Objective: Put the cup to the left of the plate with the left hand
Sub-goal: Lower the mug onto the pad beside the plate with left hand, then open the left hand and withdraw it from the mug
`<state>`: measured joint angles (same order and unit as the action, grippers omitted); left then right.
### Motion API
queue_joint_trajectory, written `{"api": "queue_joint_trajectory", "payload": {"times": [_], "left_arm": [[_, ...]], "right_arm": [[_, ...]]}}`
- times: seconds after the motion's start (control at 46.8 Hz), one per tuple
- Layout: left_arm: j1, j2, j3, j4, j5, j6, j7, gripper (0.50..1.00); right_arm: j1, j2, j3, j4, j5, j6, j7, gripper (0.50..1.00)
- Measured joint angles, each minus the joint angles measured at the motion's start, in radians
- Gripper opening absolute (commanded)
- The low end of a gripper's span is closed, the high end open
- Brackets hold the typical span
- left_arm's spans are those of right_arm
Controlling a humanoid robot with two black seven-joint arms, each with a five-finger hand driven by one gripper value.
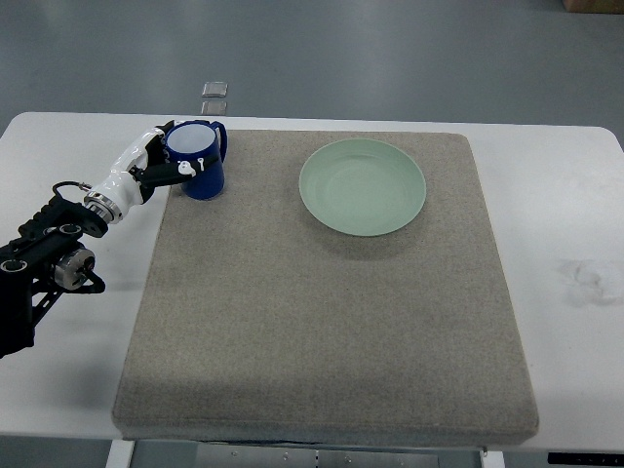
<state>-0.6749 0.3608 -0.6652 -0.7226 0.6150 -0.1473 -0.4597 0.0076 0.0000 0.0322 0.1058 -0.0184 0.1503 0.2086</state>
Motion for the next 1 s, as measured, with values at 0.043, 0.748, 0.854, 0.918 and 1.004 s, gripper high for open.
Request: {"api": "queue_joint_trajectory", "payload": {"times": [0.043, 0.748, 0.854, 0.918, 1.004], "left_arm": [[0.000, -0.004, -0.001, 0.000, 0.000, 0.000, 0.000, 0.662], [0.012, -0.026, 0.012, 0.011, 0.002, 0.032, -0.044, 0.966], [0.012, -0.026, 0.011, 0.011, 0.002, 0.032, -0.044, 0.994], [0.013, -0.026, 0.008, 0.011, 0.000, 0.032, -0.043, 0.994], [0.014, -0.026, 0.004, 0.010, 0.000, 0.032, -0.043, 0.994]], "right_arm": [[0.000, 0.000, 0.000, 0.000, 0.000, 0.000, 0.000, 0.932], [0.000, 0.000, 0.000, 0.000, 0.000, 0.000, 0.000, 0.932], [0.000, 0.000, 0.000, 0.000, 0.000, 0.000, 0.000, 0.932], [0.000, 0.000, 0.000, 0.000, 0.000, 0.000, 0.000, 0.932], [0.000, 0.000, 0.000, 0.000, 0.000, 0.000, 0.000, 0.932]]}}
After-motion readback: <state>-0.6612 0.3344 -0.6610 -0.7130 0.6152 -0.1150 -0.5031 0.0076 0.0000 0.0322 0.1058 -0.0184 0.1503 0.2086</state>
